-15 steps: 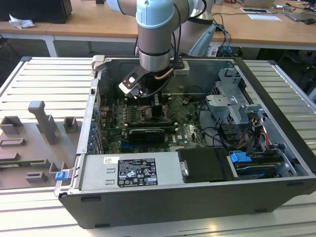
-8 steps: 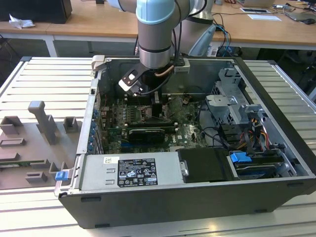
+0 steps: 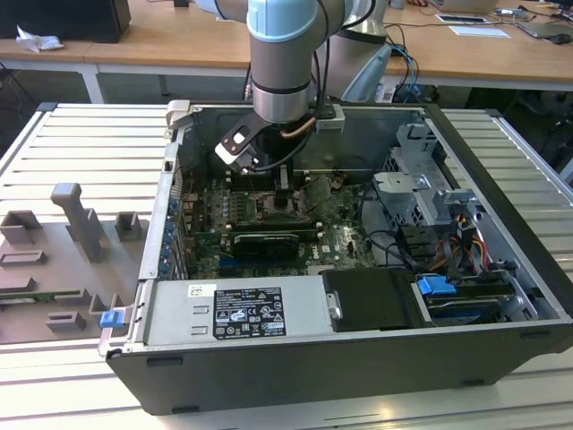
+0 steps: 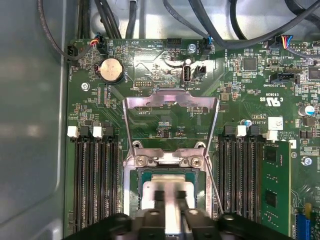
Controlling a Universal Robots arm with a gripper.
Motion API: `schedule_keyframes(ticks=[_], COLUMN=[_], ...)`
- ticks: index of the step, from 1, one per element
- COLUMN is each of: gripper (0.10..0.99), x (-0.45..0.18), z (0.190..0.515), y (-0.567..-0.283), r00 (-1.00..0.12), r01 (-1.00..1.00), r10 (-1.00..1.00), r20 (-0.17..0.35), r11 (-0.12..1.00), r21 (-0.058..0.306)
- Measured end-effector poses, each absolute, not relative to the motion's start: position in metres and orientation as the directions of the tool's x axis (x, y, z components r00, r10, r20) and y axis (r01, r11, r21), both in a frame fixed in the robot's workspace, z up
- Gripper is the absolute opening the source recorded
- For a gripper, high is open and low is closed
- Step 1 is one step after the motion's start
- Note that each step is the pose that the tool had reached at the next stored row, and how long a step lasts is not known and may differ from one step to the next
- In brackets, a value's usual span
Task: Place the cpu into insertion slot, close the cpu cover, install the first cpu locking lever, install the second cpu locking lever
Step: 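Place the cpu into insertion slot, then close the cpu cover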
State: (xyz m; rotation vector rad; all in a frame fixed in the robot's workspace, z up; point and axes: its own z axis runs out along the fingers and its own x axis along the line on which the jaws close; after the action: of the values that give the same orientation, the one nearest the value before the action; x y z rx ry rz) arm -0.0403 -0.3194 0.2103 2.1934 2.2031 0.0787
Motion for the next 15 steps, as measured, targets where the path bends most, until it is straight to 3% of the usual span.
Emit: schedule_keyframes(ticks=[3,15], gripper=[0.11,0.106], x=[-0.0403,-0.0404], z=[0.2107,0.2155], y=[-0.3194,-0.3194], r00=[-0.005,-0.005], r01=[0.998,0.998], r10=[1.0,1.0], r20=[0.013,0.013], r11=[0.004,0.004], r21=[0.058,0.058])
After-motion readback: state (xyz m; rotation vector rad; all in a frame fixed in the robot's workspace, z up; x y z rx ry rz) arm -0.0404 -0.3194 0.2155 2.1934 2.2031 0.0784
